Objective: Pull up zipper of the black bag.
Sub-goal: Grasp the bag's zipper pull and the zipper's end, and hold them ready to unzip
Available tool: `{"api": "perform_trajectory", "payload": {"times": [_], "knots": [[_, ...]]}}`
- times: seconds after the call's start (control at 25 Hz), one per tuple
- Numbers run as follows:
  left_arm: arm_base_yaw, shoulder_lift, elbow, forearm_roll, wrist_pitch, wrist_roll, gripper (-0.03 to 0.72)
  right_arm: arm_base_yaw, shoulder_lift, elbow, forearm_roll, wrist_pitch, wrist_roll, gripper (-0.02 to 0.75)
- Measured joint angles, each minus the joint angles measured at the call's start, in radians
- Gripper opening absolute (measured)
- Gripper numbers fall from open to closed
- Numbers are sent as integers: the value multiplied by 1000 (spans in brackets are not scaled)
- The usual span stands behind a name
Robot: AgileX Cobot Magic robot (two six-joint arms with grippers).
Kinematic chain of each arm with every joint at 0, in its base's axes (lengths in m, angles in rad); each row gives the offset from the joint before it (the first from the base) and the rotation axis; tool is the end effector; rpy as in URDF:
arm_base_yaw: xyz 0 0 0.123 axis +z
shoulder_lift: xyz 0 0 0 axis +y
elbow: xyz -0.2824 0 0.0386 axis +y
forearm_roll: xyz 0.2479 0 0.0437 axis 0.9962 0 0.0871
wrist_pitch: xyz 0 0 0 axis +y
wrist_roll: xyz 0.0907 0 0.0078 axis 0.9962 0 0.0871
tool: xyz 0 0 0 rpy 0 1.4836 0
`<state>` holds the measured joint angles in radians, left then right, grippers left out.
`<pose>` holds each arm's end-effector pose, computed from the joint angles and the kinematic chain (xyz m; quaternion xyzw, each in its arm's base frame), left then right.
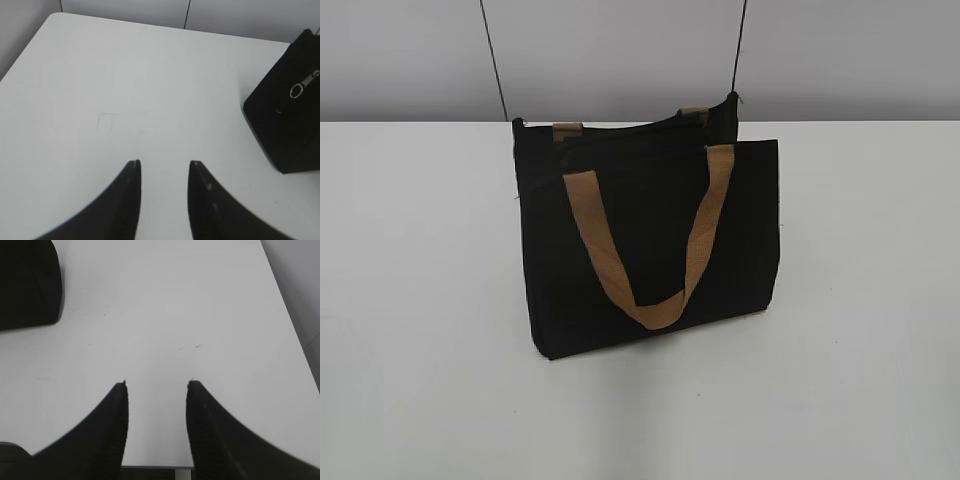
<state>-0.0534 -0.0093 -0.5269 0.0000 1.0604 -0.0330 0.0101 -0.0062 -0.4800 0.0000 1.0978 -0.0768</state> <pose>-0.0095 0.0005 0.2845 0.0086 0.8435 -0.0232 0.5365 -0.0051 -0.0001 0.2686 -0.0376 0.8654 -0.0167 0.4994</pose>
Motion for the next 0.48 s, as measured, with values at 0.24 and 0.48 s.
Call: {"api": "perform_trajectory", "payload": {"times": [0.24, 0.48], "knots": [[0, 0, 0, 0, 0, 0, 244, 0, 0, 0, 0, 0, 0, 308], [0, 0, 0, 0, 0, 0, 244, 0, 0, 0, 0, 0, 0, 308]]}}
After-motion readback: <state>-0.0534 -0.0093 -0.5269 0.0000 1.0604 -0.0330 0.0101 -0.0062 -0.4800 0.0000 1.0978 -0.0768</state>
